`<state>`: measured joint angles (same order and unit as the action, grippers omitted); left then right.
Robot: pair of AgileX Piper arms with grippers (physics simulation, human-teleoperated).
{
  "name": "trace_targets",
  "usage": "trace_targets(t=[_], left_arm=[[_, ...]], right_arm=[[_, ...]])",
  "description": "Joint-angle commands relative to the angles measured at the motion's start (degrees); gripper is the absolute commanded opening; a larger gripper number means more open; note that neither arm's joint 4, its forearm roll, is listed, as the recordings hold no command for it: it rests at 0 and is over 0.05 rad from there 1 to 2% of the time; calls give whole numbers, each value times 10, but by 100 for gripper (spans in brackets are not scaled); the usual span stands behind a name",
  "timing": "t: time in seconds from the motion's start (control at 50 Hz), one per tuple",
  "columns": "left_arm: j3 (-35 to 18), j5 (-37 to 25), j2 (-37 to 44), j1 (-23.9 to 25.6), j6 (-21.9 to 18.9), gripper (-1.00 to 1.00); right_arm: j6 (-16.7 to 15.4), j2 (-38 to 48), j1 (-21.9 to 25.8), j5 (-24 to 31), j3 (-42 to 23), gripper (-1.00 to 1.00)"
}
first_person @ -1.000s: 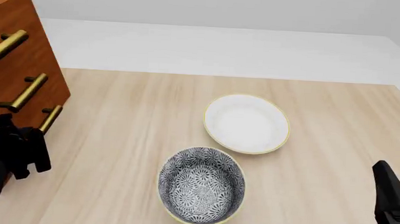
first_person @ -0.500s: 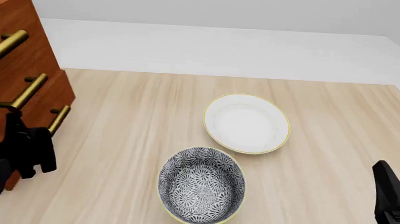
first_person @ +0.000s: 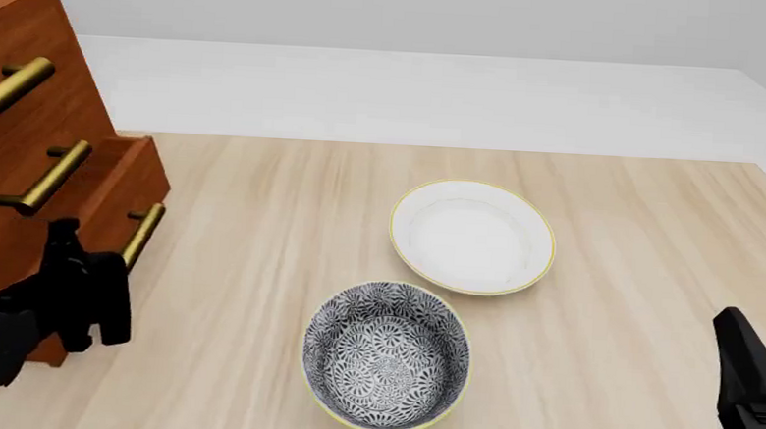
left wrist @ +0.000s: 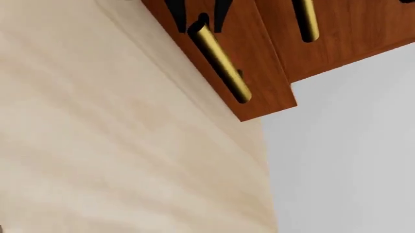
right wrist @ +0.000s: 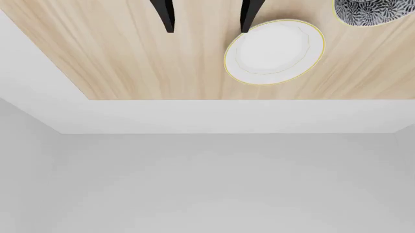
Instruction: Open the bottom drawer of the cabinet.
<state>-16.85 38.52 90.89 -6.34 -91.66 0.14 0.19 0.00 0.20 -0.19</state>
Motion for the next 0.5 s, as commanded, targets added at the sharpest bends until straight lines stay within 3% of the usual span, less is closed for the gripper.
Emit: trace_targets(t=[0.02,0.16,0.2,0.22,0.5], left_arm=[[-28,64,-64,26,-8,-100],[-45,34,-91,30,11,-100],[-38,44,-88,34,0,-100],[-41,34,-98,37,7,100],[-12,18,-144,59,-20,100]], right_arm=[[0,0,0,0,0,100],[0,0,0,0,0,100],[0,0,0,0,0,100],[0,0,0,0,0,100],[0,0,0,0,0,100]])
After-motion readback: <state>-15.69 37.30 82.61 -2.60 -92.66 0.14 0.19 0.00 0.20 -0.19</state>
